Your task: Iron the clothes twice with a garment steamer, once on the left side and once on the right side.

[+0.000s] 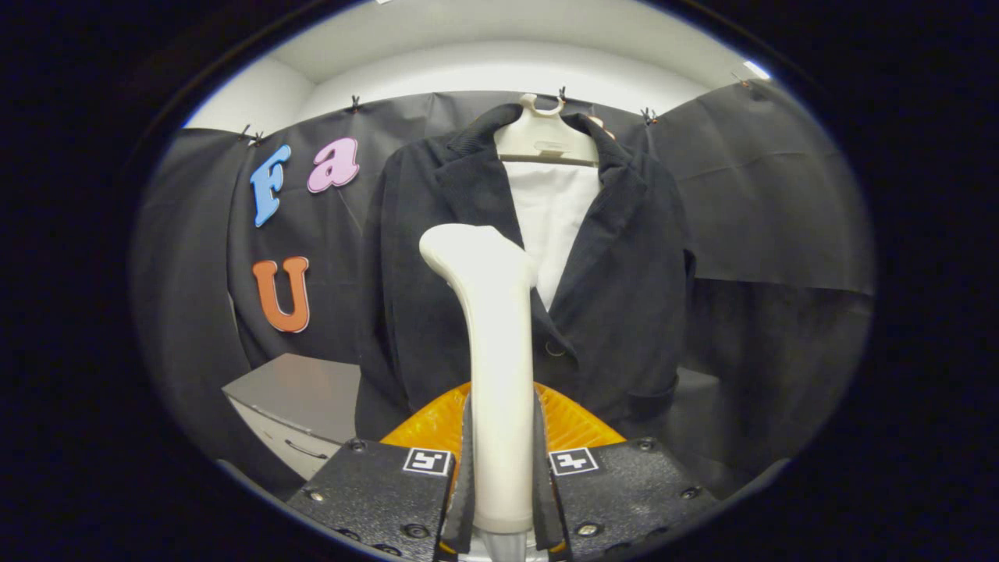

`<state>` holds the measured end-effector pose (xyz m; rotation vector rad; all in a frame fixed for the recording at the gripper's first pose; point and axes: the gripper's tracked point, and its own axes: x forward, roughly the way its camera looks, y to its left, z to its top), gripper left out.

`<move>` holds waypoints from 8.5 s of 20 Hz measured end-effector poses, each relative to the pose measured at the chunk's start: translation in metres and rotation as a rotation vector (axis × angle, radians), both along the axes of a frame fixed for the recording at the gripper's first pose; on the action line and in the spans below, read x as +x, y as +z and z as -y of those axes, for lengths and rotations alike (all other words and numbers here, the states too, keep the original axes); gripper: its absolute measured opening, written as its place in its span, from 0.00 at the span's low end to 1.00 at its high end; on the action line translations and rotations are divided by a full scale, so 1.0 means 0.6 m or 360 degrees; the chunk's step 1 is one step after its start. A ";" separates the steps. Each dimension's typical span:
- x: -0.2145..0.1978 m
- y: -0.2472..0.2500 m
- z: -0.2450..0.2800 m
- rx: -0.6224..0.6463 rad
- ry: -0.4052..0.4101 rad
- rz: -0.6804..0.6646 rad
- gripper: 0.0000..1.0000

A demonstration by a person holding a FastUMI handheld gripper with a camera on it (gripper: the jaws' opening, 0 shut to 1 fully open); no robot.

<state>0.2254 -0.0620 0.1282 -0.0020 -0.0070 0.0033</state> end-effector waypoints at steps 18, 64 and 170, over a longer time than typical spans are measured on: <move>-0.010 -0.123 0.021 -0.0066 -0.0042 -0.0130 0.33; -0.062 -0.406 0.070 0.0013 -0.0105 -0.0527 0.32; -0.014 -0.389 0.246 -0.0073 -0.0406 -0.0591 0.33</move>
